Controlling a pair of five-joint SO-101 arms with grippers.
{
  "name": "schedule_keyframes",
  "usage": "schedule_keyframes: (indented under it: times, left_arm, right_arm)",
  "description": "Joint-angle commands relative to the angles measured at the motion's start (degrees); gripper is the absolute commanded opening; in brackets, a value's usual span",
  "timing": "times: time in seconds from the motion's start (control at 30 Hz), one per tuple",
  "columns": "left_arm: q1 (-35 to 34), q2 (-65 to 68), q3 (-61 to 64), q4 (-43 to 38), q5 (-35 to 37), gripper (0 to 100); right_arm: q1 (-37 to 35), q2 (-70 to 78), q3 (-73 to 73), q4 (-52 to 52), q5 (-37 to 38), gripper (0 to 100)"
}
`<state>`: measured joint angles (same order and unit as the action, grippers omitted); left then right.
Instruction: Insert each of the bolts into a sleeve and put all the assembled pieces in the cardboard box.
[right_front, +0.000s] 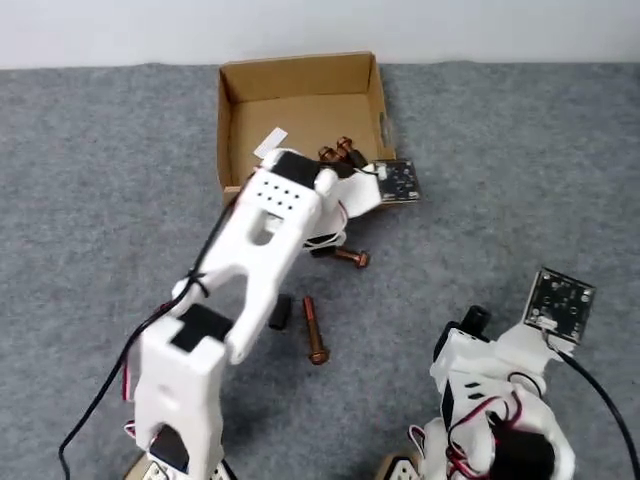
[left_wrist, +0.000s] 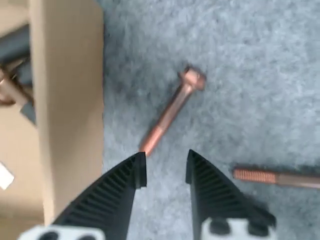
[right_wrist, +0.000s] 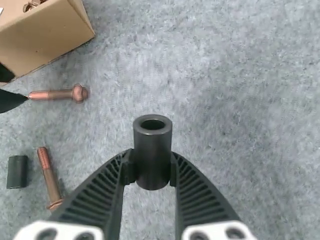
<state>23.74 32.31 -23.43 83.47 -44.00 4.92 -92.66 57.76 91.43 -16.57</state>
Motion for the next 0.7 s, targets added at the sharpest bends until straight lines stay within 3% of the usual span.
schedule_keyframes:
  times: [0.0,0.67]
  left_arm:
    - [1.23,4.92,-9.63,2.9,-0.53,14]
    - [5.36,33.14,-44.62,13.71,-0.53,14]
  right_arm:
    - [0.66,-0.13,-0.35,-1.36,0.35,0.8]
    - [0.66,-0.13,-0.35,-1.36,0.35,0.8]
